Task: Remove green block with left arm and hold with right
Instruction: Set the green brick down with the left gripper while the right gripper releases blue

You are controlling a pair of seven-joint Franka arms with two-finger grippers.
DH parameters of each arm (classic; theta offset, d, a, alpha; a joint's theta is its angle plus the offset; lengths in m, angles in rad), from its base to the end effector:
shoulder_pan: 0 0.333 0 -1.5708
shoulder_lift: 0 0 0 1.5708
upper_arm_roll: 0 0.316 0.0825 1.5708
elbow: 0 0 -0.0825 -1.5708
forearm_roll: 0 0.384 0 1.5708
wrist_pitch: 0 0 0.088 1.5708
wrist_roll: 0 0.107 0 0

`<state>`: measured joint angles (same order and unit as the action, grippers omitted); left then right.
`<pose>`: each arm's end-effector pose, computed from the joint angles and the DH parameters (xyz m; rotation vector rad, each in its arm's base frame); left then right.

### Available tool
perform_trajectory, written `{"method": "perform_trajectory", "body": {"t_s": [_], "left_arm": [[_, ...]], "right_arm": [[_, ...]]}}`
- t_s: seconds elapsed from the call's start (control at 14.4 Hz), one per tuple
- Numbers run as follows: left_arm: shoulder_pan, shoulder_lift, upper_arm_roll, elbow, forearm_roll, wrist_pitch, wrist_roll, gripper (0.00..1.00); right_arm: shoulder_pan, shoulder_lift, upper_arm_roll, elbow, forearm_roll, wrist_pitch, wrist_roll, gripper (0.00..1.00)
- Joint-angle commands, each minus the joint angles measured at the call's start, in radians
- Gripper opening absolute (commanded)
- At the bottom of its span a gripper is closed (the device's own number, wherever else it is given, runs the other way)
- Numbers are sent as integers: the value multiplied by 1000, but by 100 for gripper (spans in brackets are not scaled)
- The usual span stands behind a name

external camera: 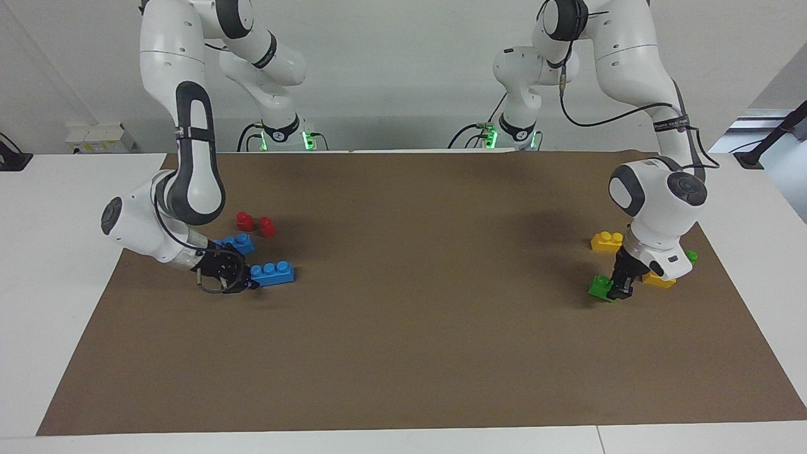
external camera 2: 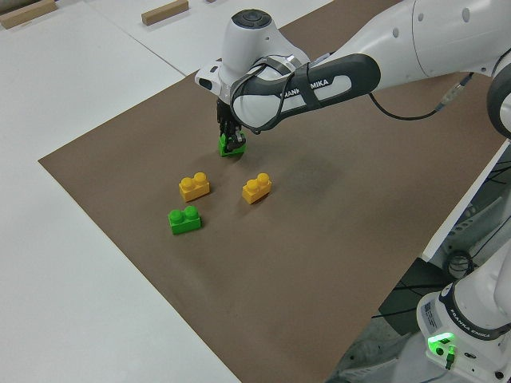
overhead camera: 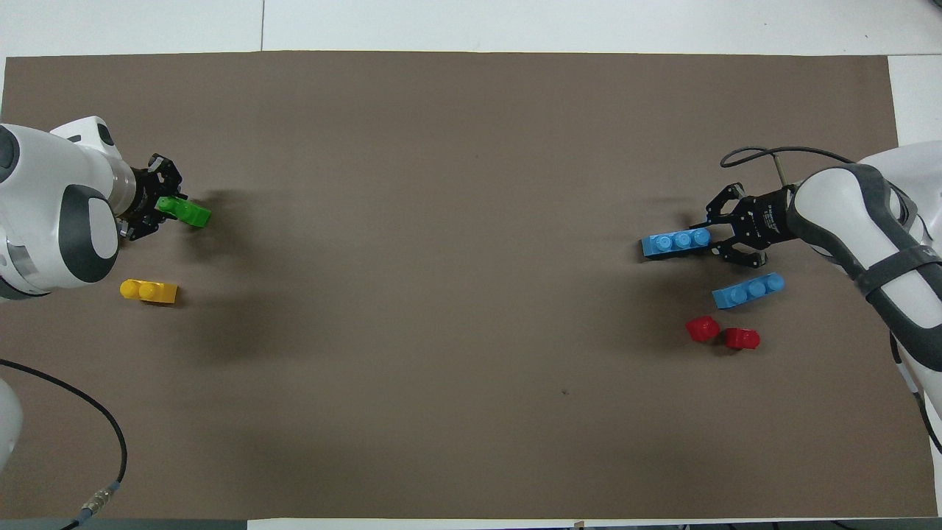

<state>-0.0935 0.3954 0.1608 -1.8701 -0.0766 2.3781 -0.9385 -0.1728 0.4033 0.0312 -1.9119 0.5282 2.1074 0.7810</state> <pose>0.6442 0.0357 0.3169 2.6809 1.5389 0.1696 0.6038 -0.0630 0.2740 -2.2377 1.6083 0.4632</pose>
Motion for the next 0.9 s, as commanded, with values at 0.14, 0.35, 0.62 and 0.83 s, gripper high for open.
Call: {"method": "perform_trajectory", "body": {"t_s": [0.14,0.35,0.62,0.83], "left_arm": [[18,23,-7,3,-22,38,27,0],[12,23,-6,6,-19,36,26,100],[6,20,-6,28,-11,26,29,100],[0,-10,-6,40,-12,16,76,100]], "right_arm": [[-5,0,-5,-35,-39,23,-19,0],[-5,0,-5,-16,-53,-1,-11,62],[-8,-1,-5,66,-77,-82,62,84],[-5,-17,-5,154,-135,-156,132,90]]}}
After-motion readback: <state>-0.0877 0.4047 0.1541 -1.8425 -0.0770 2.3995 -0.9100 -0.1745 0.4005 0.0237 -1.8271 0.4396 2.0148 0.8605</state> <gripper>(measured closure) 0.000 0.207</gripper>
